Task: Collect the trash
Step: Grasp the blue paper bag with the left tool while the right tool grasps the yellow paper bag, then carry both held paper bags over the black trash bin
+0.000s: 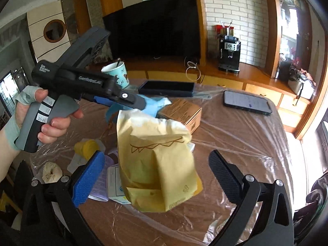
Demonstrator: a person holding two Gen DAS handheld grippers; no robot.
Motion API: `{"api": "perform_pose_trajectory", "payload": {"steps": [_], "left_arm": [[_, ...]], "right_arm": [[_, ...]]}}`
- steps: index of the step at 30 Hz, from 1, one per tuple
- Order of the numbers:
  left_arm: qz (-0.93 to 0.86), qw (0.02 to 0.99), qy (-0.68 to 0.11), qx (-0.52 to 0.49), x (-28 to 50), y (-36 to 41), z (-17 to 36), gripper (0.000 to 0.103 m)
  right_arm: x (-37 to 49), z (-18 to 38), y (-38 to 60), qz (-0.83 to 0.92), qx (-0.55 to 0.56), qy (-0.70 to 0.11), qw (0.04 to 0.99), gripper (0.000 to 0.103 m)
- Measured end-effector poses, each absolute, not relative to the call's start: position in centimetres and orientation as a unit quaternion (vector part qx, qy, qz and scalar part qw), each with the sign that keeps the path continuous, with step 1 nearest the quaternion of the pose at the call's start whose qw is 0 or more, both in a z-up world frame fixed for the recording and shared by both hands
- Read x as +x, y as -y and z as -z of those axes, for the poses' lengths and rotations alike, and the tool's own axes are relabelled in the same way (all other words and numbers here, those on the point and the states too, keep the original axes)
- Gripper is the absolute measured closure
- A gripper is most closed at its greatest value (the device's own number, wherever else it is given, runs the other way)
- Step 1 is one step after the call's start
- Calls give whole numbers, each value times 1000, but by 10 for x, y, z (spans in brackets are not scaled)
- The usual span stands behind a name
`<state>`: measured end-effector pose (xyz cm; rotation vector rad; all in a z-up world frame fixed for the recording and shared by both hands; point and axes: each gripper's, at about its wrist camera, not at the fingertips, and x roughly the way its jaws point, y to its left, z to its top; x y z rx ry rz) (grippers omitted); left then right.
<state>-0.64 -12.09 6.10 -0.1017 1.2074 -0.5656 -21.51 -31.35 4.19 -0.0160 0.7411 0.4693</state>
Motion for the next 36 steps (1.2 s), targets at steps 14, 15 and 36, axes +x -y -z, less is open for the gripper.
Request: {"api": "perform_pose_trajectory", "payload": {"steps": [14,15,36], "left_arm": [[273,752,-594,-85,5,109,-29,34],[275,756,-588,-85,2,106,-33,34],[261,869,-414,-73,-111,44,-115,34]], "right_arm": [[-205,-28,320,-276,66,-367,886,43],[-207,-29,321,-275,66,-365,887,43],[-259,-70,330,-276,105,-296,908,44]]}}
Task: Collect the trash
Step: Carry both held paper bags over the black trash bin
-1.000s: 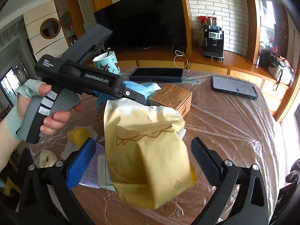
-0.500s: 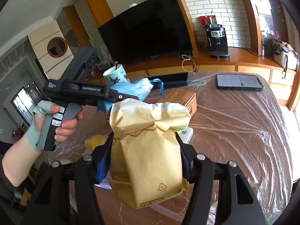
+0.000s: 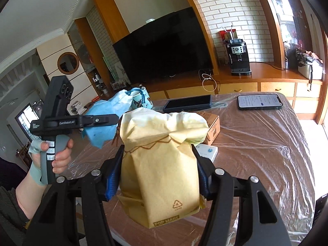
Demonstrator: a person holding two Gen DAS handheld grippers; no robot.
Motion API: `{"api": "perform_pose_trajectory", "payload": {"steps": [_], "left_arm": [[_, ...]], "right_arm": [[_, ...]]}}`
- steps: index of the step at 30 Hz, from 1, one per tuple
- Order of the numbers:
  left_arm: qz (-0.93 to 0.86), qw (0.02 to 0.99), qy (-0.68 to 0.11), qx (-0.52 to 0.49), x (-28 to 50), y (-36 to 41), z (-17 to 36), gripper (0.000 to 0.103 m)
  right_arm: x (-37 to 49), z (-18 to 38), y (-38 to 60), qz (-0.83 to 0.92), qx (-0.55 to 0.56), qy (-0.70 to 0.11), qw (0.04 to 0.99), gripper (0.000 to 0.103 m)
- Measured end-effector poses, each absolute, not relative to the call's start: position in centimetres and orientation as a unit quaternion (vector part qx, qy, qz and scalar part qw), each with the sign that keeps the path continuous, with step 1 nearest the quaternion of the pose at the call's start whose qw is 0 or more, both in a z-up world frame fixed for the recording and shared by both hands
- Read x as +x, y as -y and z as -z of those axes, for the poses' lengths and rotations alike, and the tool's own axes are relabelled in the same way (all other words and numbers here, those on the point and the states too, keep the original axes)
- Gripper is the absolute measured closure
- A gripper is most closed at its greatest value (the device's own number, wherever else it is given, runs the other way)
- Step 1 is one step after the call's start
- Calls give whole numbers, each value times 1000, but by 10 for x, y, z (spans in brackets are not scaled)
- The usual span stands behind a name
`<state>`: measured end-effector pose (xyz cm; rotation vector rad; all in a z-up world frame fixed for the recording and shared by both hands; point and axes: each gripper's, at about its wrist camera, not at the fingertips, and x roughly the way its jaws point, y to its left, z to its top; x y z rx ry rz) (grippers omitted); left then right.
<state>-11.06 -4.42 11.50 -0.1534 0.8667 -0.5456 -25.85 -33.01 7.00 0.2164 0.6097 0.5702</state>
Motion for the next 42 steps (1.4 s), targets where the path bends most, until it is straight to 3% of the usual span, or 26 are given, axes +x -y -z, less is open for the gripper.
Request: {"api": "perform_pose_trajectory", "payload": {"steps": [22,42], "left_arm": [[243,903,-353,-3,-262,29,-97,34],[291,868,-399,52,-347,39,-55,34]], "right_arm": [[-358,-65,303,-290,60,-303,906,44],[-432,-25,298,-301,47,-355,884,44]]}}
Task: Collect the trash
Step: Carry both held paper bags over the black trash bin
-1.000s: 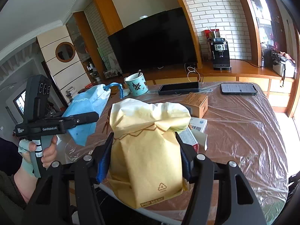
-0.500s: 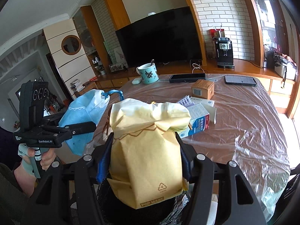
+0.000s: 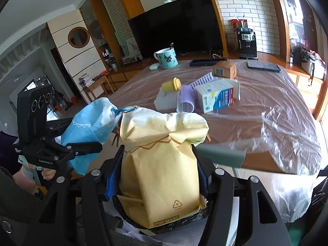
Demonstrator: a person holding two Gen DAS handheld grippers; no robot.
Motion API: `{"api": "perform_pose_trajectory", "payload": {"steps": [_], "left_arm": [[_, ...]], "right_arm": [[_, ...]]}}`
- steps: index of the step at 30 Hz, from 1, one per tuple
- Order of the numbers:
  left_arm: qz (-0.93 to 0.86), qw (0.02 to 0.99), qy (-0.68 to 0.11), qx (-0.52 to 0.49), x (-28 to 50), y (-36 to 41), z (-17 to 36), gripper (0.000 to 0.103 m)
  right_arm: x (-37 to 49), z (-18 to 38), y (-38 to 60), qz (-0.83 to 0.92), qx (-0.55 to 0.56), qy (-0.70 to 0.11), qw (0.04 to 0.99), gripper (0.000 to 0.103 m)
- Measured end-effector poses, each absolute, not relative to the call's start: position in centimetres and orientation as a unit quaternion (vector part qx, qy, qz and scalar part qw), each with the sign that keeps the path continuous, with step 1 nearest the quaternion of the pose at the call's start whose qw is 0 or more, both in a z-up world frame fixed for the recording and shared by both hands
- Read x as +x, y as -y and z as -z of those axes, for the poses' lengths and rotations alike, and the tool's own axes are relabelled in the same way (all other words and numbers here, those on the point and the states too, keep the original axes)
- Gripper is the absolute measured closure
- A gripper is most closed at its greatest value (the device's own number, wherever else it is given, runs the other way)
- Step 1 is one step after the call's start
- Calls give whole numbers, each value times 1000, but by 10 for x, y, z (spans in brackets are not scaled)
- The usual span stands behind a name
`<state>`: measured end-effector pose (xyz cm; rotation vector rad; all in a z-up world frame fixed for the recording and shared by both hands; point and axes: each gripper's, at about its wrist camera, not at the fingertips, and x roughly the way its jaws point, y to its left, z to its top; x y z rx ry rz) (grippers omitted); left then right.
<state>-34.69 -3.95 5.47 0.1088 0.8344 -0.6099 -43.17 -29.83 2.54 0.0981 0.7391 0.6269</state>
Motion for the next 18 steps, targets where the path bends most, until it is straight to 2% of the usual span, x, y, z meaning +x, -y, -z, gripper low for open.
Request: {"api": "perform_pose_trajectory", "payload": {"steps": [18], "left_arm": [[260,842,-467,77,-353,50,10,34]], "right_arm": [[-436,34,273,-273,15,-419,866,44]]}}
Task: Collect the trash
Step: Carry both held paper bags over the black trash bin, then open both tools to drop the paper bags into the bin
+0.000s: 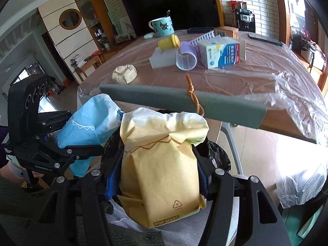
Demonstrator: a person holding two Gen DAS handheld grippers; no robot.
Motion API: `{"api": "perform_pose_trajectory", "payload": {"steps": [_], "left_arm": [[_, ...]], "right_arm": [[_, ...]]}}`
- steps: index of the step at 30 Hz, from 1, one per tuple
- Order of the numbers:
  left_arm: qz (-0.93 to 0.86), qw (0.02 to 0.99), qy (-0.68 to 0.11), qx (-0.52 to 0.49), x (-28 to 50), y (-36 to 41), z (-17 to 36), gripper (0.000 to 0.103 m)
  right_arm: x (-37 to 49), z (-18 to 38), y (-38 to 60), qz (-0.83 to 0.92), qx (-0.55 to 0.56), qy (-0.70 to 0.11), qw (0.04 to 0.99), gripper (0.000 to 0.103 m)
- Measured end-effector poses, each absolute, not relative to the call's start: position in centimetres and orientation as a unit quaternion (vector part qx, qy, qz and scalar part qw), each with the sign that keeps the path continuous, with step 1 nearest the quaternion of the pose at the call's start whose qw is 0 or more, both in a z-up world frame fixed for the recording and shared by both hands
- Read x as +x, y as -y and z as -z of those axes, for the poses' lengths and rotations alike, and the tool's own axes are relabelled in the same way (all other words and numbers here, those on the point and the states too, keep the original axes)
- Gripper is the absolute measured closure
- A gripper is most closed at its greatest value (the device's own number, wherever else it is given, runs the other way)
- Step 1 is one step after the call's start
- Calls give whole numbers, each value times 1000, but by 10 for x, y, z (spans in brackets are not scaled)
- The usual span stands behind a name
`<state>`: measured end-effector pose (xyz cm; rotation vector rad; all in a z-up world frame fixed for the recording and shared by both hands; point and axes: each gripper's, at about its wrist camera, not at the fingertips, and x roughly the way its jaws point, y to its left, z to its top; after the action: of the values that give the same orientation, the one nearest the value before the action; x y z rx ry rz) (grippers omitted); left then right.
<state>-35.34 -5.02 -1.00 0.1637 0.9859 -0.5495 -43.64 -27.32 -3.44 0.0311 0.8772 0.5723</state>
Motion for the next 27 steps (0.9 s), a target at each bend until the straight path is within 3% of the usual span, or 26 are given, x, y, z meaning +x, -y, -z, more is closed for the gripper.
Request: {"api": "perform_pose_trajectory", "payload": {"steps": [27], "left_arm": [[233,828,-501,94,-325,58,52,34]], "right_arm": [[-409,75,254,-232,9,-460,857,44]]}}
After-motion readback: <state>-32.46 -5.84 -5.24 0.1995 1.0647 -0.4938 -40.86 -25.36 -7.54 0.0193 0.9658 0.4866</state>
